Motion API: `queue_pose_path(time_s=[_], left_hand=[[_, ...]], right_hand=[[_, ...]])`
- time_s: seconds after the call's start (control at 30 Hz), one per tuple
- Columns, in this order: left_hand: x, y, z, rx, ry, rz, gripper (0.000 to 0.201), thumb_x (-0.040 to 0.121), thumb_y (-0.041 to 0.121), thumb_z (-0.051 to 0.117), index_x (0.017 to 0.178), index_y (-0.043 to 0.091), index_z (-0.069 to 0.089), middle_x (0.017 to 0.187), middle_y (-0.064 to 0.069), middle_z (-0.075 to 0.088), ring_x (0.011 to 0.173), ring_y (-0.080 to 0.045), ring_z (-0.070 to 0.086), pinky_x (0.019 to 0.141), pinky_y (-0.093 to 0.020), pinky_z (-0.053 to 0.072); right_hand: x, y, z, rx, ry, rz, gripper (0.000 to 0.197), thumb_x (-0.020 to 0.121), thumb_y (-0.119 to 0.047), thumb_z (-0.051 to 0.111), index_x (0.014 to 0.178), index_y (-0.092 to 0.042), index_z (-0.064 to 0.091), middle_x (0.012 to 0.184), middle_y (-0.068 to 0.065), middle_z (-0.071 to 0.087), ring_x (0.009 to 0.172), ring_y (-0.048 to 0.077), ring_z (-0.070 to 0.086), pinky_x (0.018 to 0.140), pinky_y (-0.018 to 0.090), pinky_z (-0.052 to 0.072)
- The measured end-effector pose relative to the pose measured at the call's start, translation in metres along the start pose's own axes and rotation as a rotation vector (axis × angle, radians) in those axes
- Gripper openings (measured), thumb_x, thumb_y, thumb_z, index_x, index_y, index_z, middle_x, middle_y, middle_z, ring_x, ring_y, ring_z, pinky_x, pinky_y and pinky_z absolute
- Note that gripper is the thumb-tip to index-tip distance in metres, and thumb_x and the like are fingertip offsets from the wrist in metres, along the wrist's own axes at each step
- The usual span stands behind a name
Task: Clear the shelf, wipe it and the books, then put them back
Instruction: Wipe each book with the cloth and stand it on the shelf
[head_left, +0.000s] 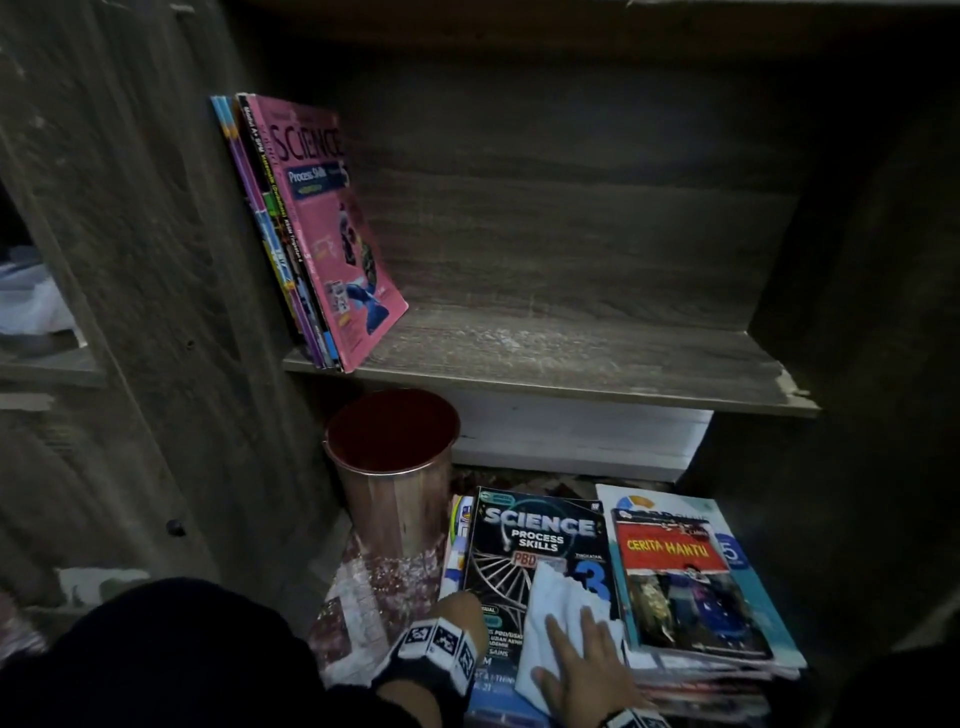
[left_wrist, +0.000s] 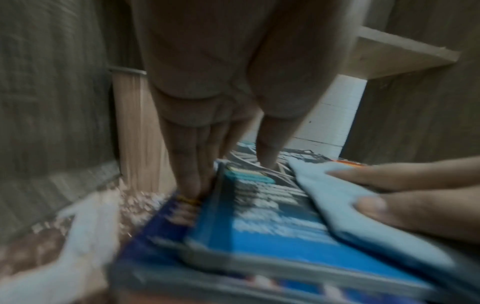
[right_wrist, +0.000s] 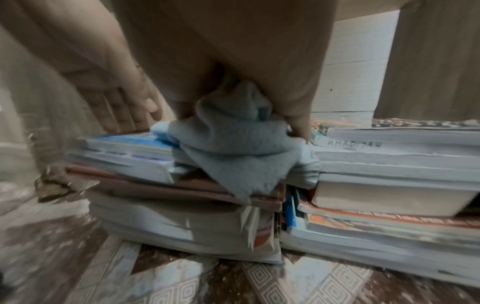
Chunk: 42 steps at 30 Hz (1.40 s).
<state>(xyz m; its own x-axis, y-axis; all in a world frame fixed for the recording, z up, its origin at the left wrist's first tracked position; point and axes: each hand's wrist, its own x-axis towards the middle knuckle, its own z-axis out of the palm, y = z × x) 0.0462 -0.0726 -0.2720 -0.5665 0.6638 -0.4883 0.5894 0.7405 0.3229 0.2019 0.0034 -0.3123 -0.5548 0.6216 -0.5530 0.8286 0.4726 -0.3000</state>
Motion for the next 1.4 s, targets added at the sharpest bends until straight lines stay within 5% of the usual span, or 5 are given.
queue_pose_path(time_s=[0.17,0.53,0.67,0.87,1.4], left_hand=[[0.0,0.0,0.006,-0.433,0.055,-0.06,0.026,0.09,0.031,0.063,0.096,0.006,0.057,0.104,-0.012,0.064,0.091,-0.023,0.063,0.091,-0.036,0.051],[-0.028,0.029,-0.007,-0.728,0.142,0.265,0.042,0.1,0.019,0.047,0.141,0.021,0.04,0.14,0.001,0.051,0.127,-0.018,0.049,0.105,-0.03,0.04],[-0.059,0.028,-0.045,-0.669,0.133,0.531,0.038,0.097,0.019,0.053,0.126,0.042,0.045,0.119,0.022,0.058,0.114,-0.002,0.053,0.101,-0.023,0.04],[-0.099,0.014,-0.104,-0.666,0.262,0.77,0.038,0.094,0.011,0.056,0.116,0.042,0.052,0.112,0.042,0.058,0.107,0.018,0.053,0.09,-0.003,0.037],[-0.106,0.021,-0.123,-0.986,0.338,0.87,0.04,0.08,0.029,0.063,0.12,0.031,0.062,0.122,0.018,0.065,0.121,-0.004,0.056,0.102,-0.019,0.042]], right_hand=[[-0.014,-0.007,-0.006,-0.021,-0.019,-0.028,0.157,0.004,-0.088,-0.035,0.15,-0.043,0.0,0.158,0.002,-0.02,0.147,0.029,-0.012,0.118,0.043,0.007],[-0.014,-0.033,-0.013,0.337,0.364,-0.263,0.085,0.068,-0.085,0.002,0.146,-0.051,0.011,0.156,-0.017,0.0,0.147,0.025,0.005,0.12,0.042,0.011],[0.008,-0.014,-0.034,0.605,0.524,-0.178,0.076,0.062,-0.022,0.087,0.128,-0.01,0.051,0.151,0.009,0.032,0.123,0.052,0.046,0.094,0.061,0.044],[-0.051,-0.093,-0.069,0.626,0.846,-0.511,0.073,0.071,-0.088,0.0,0.138,-0.063,-0.013,0.156,-0.01,-0.027,0.14,0.002,-0.029,0.117,0.029,0.005],[-0.058,-0.063,-0.14,-0.054,1.095,-0.858,0.048,0.1,-0.055,0.02,0.147,-0.051,0.01,0.161,0.005,-0.009,0.148,0.024,-0.005,0.118,0.053,0.006]])
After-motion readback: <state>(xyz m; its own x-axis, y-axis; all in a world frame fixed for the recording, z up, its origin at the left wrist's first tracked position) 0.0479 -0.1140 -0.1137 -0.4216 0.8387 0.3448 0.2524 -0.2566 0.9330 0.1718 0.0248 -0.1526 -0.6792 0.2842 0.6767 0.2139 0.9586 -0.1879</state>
